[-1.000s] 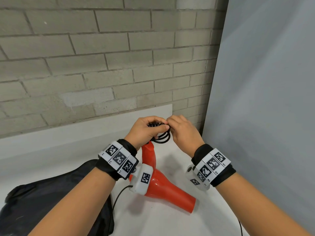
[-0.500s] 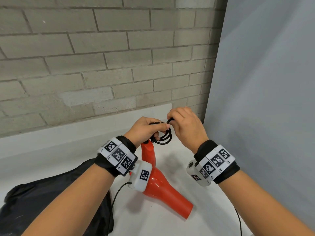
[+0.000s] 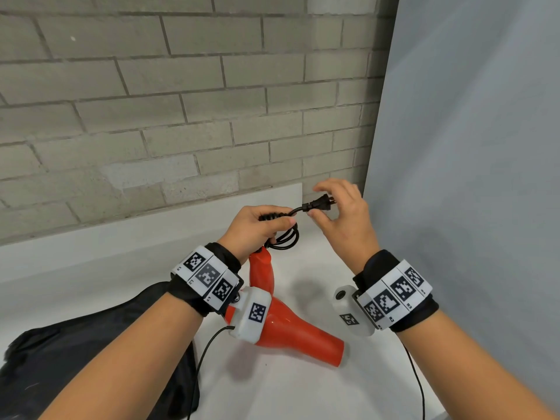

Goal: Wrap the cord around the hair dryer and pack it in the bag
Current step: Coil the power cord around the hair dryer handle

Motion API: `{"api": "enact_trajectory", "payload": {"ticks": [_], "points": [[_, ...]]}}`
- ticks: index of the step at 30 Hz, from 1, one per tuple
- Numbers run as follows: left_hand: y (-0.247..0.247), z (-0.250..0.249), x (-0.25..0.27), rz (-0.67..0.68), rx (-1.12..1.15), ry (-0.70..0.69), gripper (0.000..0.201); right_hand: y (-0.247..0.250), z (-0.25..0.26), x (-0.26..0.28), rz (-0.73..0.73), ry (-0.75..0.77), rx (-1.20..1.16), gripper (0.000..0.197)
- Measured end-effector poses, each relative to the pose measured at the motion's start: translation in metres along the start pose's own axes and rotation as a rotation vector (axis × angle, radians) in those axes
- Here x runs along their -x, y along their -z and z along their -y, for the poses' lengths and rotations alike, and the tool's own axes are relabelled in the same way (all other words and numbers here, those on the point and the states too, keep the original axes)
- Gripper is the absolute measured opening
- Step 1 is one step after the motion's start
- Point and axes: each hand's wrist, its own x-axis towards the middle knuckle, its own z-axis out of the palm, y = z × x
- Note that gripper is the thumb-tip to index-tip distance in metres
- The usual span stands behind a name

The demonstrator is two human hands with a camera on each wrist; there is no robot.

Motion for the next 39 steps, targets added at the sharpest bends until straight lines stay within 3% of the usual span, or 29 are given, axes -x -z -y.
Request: {"api": "enact_trajectory", "payload": {"ticks": [4,6,7,9,11,13,20,24,29,34,37,39], "points": [[0.000,0.001,-0.001,-0.058,0.039,0.012,0.013,-0.005,-0.003,0.016,-0.119,-0.152,-0.082,0.049],[0.002,0.001,-0.001,-0.097,0.062,0.018,0.013,-0.009,-0.009,0.029,0.009,-0.288,-0.059,0.048],[0.003,0.002,-0.001,-0.115,0.072,0.021,0.013,-0.010,-0.013,0.038,0.178,-0.365,-0.019,0.046],[0.004,0.003,-0.001,-0.140,0.090,0.024,0.012,-0.015,-0.021,0.057,0.678,-0.496,0.087,0.047],[0.006,0.003,0.000,-0.151,0.100,0.022,0.012,-0.022,-0.027,0.077,1.139,-0.533,0.198,0.058],[0.006,0.004,0.001,-0.154,0.102,0.018,0.012,-0.028,-0.029,0.093,1.364,-0.516,0.258,0.063],[0.001,0.002,0.008,-0.131,0.115,-0.024,0.012,-0.036,-0.038,0.111,1.313,-0.493,0.158,0.050],[0.002,0.002,0.017,-0.074,0.015,-0.129,0.016,-0.032,-0.048,0.109,1.221,-0.551,0.158,0.052],[0.009,0.014,0.028,0.057,-0.140,-0.205,0.029,-0.026,-0.066,0.102,1.094,-0.547,0.311,0.056],[0.021,0.041,0.030,0.173,-0.788,-0.361,0.042,-0.029,-0.076,0.097,1.054,-0.569,0.447,0.063],[0.021,0.053,0.030,0.260,-1.112,-0.332,0.038,-0.036,-0.080,0.098,1.017,-0.610,0.478,0.071],[0.020,0.060,0.032,0.294,-1.188,-0.325,0.037,-0.041,-0.084,0.100,0.993,-0.635,0.483,0.076]]}}
